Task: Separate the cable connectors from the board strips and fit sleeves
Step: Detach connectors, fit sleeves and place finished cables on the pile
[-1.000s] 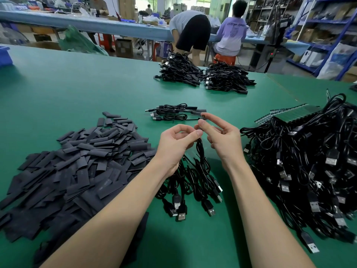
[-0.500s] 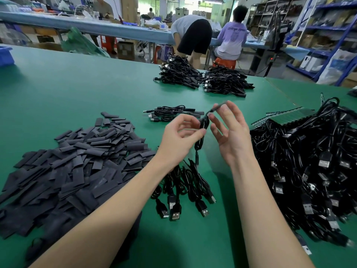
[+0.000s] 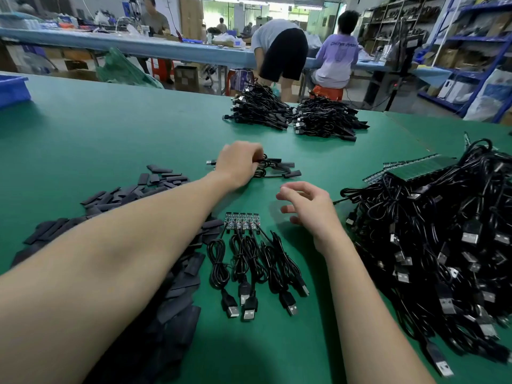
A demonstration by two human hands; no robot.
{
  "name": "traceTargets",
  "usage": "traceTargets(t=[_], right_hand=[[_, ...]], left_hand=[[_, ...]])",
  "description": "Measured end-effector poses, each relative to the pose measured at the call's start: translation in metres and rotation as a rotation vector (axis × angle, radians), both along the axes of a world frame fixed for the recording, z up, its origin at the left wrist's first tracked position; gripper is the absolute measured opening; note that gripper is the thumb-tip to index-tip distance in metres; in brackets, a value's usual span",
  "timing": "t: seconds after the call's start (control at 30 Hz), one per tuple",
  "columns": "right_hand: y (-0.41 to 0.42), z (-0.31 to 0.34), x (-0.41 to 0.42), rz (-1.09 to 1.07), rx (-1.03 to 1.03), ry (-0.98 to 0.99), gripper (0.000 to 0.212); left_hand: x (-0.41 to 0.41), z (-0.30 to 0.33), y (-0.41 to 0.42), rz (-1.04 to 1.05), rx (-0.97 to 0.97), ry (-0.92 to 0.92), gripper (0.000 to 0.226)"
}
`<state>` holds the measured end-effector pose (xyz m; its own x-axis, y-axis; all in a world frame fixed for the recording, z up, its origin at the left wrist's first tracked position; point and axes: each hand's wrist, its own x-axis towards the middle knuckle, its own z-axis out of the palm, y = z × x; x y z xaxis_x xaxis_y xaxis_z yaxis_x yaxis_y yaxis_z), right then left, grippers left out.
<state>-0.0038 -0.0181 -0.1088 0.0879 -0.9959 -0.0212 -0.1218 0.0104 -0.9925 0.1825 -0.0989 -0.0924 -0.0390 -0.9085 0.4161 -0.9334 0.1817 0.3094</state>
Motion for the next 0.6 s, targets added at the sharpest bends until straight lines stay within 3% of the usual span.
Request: traceTargets(t=[0.13, 0.23, 0.4, 0.5, 0.6], right_hand=[[-0.002, -0.005, 0.006, 0.014, -0.075, 0.162, 0.006], [-0.003, -0.007, 0.009, 0.057, -0.169, 0.409, 0.007], [0.000, -0.008, 0.016, 0.188, -0.229, 0.754, 0.011], [0.002, -0.008, 0.020, 0.197, -0.239, 0.757, 0.012], [0.002, -0.003, 0.019, 0.224, -0.175, 0.500, 0.011]], left_hand=[[0.004, -0.008, -0.002, 0.026, 0.057, 0.089, 0.028], [0.005, -0.003, 0.009, 0.044, -0.002, 0.165, 0.031], [0.004, -0.014, 0.063, 0.006, -0.062, 0.342, 0.012], [0.005, -0.025, 0.089, -0.012, -0.005, 0.354, 0.010], [0.007, -0.021, 0.098, -0.057, 0.087, 0.333, 0.011]])
